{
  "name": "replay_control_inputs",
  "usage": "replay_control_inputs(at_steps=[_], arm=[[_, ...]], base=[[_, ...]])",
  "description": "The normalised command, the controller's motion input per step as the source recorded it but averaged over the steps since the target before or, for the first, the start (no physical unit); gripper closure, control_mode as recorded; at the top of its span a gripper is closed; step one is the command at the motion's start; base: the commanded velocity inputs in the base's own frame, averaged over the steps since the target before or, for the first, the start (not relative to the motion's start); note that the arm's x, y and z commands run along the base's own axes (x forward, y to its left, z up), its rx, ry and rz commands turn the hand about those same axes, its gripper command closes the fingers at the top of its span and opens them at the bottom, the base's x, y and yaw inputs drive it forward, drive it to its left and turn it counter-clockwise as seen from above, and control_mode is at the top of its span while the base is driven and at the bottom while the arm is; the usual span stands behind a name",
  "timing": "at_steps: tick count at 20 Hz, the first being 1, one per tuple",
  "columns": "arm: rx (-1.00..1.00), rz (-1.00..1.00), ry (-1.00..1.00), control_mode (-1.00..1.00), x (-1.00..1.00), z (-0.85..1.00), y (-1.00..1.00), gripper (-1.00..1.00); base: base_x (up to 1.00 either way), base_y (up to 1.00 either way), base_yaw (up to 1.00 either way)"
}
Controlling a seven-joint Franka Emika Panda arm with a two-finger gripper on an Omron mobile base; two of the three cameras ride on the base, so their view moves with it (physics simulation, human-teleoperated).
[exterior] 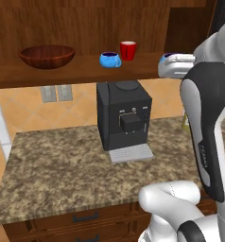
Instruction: Gather all objects into one cabinet and sort the glasses and bowls to opposite sides.
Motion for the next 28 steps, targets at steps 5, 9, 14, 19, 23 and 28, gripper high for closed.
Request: replay_control_inputs(at_steps=[5,9,14,19,23,28], arm=[[0.0,0.0,0.0,-1.0,0.36,-0.03,-0.02,1.0],[0.0,0.0,0.0,-1.0,0.35,-0.13,0.0,1.0],[0.0,0.0,0.0,-1.0,0.39,-0.13,0.0,1.0],[0.0,0.0,0.0,-1.0,0.28,-0.03,0.0,1.0],[0.0,0.0,0.0,-1.0,0.21,-0.02,0.0,1.0],[0.0,0.0,0.0,-1.0,0.26,-0.02,0.0,1.0]], base=[[0.0,0.0,0.0],[0.0,0.0,0.0],[0.0,0.0,0.0],[0.0,0.0,0.0],[0.0,0.0,0.0],[0.0,0.0,0.0]])
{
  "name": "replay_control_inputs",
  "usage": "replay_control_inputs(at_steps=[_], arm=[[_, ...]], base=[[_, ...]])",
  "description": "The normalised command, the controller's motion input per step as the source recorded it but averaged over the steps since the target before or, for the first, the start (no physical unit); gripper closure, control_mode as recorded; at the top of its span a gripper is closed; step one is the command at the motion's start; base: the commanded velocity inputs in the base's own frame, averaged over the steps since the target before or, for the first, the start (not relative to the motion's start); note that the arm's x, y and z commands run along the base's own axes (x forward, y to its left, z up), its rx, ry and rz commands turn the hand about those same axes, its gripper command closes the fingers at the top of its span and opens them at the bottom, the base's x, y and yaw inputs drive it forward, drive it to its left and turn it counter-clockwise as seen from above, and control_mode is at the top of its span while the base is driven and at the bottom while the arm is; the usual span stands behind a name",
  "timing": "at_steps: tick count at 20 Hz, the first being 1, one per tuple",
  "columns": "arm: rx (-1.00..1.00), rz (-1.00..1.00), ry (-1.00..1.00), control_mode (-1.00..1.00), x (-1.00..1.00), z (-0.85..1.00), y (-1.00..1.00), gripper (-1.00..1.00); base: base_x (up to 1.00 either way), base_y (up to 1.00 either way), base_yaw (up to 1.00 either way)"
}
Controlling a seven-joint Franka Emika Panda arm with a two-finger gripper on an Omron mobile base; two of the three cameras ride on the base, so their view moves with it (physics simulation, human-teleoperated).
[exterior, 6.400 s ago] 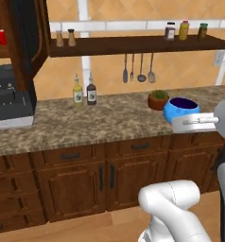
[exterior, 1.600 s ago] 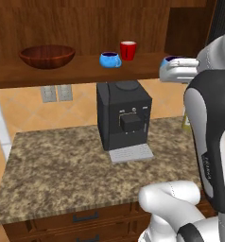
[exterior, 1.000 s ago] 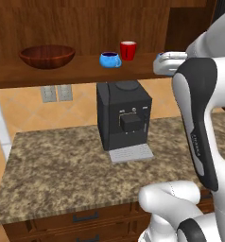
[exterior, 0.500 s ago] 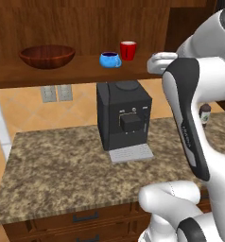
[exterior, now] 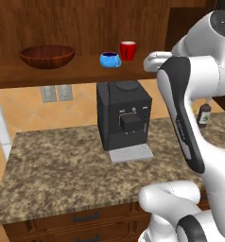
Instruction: Gather all objects into one cabinet and sort the glasses and bowls to opposite sides.
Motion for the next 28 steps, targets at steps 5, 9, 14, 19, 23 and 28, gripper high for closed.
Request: replay_control_inputs(at_steps=[5,9,14,19,23,28], arm=[[0.0,0.01,0.01,-1.0,0.38,-0.06,0.0,1.0],[0.0,0.01,0.02,-1.0,0.41,-0.12,0.0,1.0],[0.0,0.01,0.02,-1.0,0.42,-0.16,0.02,1.0],[0.0,0.01,0.01,-1.0,0.48,-0.12,0.08,1.0],[0.0,0.01,0.0,-1.0,0.49,-0.08,0.1,1.0],[0.0,0.0,0.0,-1.0,0.49,-0.1,0.04,1.0]], base=[[0.0,0.0,0.0],[0.0,0.0,0.0],[0.0,0.0,0.0],[0.0,0.0,0.0],[0.0,0.0,0.0],[0.0,0.0,0.0]])
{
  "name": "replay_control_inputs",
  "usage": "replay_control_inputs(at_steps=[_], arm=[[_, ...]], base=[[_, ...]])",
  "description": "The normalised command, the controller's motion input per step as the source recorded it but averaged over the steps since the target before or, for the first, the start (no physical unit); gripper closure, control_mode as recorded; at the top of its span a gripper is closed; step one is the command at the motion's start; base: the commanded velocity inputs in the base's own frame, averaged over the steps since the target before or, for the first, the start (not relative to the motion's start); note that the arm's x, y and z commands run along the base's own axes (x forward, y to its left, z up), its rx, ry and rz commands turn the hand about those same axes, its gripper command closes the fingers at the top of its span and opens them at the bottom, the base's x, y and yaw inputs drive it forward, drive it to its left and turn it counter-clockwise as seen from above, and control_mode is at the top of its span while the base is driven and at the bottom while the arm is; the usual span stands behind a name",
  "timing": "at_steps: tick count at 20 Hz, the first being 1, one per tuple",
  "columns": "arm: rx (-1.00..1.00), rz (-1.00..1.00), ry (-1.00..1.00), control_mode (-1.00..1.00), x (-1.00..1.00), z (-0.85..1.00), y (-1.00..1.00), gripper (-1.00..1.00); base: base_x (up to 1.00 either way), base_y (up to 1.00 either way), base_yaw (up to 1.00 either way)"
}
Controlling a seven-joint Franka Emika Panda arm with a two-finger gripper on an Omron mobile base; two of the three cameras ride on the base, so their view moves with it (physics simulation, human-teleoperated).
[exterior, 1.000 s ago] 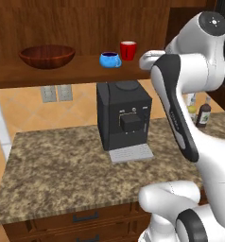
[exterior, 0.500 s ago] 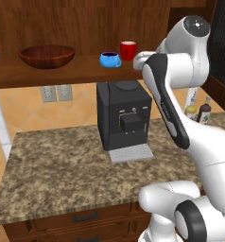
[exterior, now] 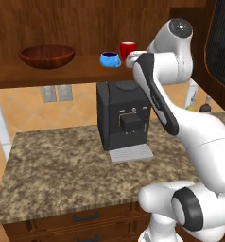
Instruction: Gather all objects into one cabinet and sort the glasses and bowls to opposite sides.
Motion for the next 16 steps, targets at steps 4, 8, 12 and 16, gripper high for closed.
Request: replay_control_inputs(at_steps=[4,8,12,16], arm=[[-0.03,0.01,0.0,-1.0,0.49,-0.2,0.06,1.0],[-0.02,0.01,0.0,-1.0,0.49,-0.17,0.07,1.0],[0.0,0.01,0.0,-1.0,0.42,-0.02,0.02,1.0],[0.0,0.01,0.0,-1.0,0.4,0.0,0.0,1.0]], base=[[0.0,0.0,0.0],[0.0,0.0,0.0],[0.0,0.0,0.0],[0.0,0.0,0.0]])
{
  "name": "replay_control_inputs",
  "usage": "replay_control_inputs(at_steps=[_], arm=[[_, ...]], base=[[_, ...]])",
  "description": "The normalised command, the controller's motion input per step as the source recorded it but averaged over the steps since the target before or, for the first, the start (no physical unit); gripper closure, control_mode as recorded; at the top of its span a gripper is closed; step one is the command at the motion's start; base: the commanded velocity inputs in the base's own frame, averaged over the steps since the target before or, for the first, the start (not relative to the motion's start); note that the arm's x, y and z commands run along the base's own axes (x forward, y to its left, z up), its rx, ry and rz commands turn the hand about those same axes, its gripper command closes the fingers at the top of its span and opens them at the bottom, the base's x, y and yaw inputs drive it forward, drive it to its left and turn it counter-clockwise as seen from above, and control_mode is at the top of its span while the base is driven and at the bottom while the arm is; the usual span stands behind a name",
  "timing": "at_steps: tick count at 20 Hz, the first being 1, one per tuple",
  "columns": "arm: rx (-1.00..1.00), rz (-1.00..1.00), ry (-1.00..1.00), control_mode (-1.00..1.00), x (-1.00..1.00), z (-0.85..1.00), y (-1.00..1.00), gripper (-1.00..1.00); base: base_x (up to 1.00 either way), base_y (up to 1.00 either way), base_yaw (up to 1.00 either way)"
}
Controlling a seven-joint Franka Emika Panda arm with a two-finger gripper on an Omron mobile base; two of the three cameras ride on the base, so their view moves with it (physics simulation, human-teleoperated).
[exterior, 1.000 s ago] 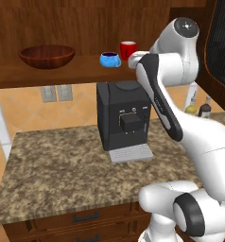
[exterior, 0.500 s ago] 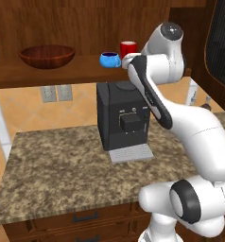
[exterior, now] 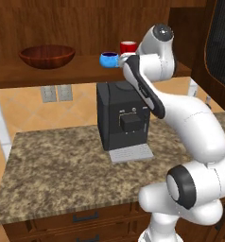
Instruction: Gather all objects into one cabinet and sort the glasses and bowls to opposite sides.
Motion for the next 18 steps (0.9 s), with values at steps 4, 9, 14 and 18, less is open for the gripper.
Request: replay_control_inputs(at_steps=[4,9,14,18], arm=[[0.0,0.0,0.0,-1.0,0.43,-0.01,0.0,1.0],[0.0,0.01,0.0,-1.0,0.34,-0.06,0.01,1.0],[0.0,0.01,0.0,-1.0,0.3,-0.09,0.01,1.0],[0.0,0.0,0.0,-1.0,0.25,-0.06,0.12,-1.0]], base=[[0.0,0.0,0.0],[0.0,0.0,0.0],[0.0,0.0,0.0],[0.0,0.0,0.0]])
